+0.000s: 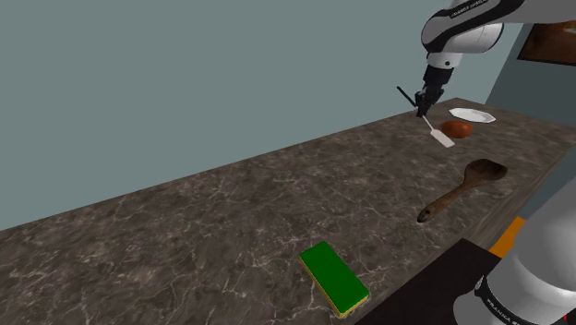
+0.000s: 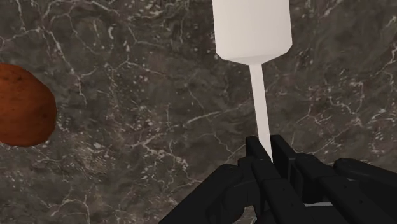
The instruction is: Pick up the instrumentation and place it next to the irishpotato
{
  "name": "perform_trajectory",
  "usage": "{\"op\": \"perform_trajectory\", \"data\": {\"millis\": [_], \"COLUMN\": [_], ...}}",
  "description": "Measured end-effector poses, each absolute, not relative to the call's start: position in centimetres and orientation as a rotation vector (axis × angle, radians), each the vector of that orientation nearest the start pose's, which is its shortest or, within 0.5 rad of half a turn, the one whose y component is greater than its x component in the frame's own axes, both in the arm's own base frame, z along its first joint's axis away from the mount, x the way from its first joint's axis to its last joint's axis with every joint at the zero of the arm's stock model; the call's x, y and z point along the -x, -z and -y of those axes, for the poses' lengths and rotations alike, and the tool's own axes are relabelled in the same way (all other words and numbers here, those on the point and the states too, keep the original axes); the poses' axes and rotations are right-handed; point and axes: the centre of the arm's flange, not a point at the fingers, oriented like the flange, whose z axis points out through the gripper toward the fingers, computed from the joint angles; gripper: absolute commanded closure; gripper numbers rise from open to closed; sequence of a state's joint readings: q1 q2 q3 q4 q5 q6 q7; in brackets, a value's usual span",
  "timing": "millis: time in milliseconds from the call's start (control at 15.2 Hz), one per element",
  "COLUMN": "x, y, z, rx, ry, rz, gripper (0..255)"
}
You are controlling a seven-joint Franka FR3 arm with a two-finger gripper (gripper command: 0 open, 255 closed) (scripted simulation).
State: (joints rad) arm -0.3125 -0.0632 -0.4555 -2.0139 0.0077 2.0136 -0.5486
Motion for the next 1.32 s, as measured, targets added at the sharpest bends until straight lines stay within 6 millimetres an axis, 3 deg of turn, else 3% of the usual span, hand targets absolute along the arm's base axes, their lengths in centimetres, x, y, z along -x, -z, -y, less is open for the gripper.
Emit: {"op": "perform_trajectory", "data": {"millis": [1056, 1320], "x": [-25.8, -23.0], "y": [-48.0, -48.7], "z": [54.6, 59.0], "rx": [3.127, 3.128], "ry": [0.103, 0.103], "rz": [-0.349, -0.350], "gripper": [255, 255]}}
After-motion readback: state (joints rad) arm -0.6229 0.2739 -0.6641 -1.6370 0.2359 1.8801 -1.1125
